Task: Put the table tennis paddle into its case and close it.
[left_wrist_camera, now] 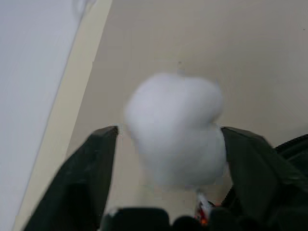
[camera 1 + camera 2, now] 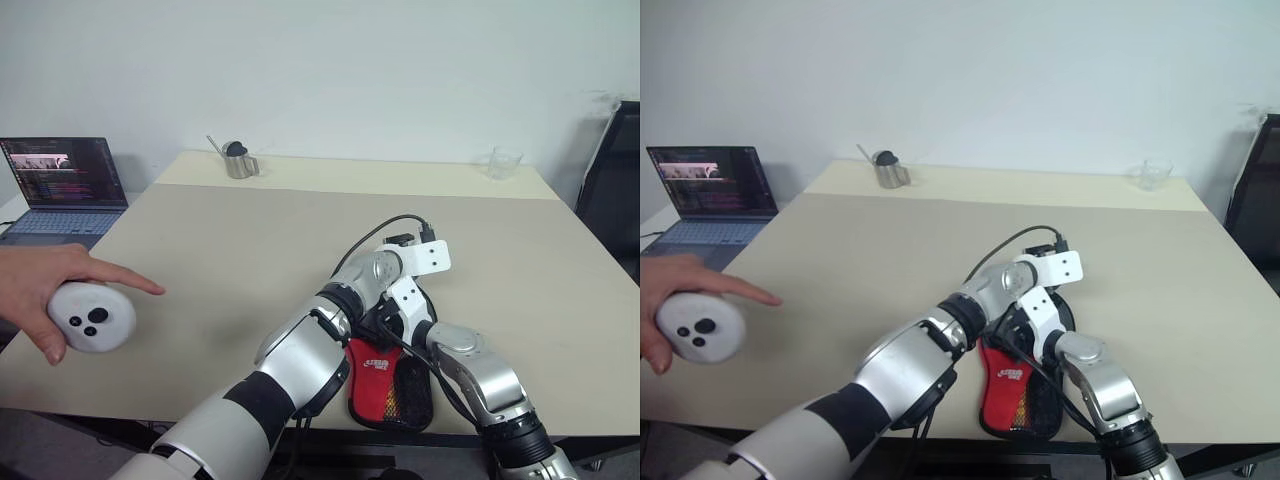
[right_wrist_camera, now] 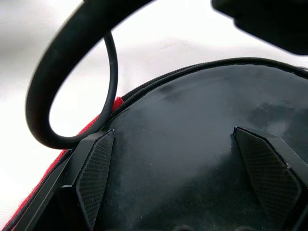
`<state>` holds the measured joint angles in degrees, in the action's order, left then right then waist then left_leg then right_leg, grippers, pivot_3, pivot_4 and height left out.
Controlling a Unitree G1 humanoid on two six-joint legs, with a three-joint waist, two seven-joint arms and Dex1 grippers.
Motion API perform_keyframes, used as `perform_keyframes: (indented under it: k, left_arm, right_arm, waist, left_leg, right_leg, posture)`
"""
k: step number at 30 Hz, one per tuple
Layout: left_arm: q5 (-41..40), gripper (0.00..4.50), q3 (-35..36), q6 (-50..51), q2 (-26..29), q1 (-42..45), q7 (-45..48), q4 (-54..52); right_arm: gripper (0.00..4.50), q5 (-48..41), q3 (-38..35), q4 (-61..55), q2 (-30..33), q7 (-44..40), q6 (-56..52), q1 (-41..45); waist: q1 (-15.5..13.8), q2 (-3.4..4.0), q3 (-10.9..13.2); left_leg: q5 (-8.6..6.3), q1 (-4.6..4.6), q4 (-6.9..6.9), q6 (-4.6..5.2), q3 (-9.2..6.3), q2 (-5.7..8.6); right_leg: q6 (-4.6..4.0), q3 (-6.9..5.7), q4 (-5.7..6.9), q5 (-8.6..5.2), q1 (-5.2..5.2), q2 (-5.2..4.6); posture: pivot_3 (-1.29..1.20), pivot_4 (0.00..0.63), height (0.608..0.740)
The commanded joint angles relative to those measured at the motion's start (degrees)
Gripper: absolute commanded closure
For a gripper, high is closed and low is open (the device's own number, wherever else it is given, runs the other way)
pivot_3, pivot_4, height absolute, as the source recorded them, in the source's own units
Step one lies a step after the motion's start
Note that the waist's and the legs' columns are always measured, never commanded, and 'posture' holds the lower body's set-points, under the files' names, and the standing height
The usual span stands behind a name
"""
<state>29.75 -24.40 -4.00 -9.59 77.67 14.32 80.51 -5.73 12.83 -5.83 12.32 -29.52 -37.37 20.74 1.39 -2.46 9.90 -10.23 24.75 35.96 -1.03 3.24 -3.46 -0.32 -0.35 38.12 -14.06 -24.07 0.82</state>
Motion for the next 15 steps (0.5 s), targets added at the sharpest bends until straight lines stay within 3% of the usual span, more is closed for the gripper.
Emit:
perform_keyframes:
  k: [1,15]
  left_arm:
    - [-0.57,0.42,0.14,-0.74,-8.09,-1.01,0.11,-2.08]
    - [-6.35,0.42,7.94,1.21,-1.7,-1.9,0.09,-2.67]
  right_arm:
    - [0.14,0.18,0.84,5.31,-0.28,0.46,-2.06,-0.64]
    - [0.14,-0.03,1.75,8.81,-1.13,-1.4,-0.39,0.63]
  waist:
    - [0.03,0.01,-0.01]
    - [0.3,0.05,-0.22]
  left_leg:
    - [0.0,0.0,0.01,0.0,0.0,0.0]
    - [0.01,-0.17,0.09,0.0,0.02,0.0]
  right_leg:
    - [0.0,0.0,0.0,0.0,0.0,0.0]
    - [-0.01,0.0,0.24,0.01,0.06,0.0]
  posture:
    - [0.0,0.15,0.74]
    - [0.0,0.15,0.74]
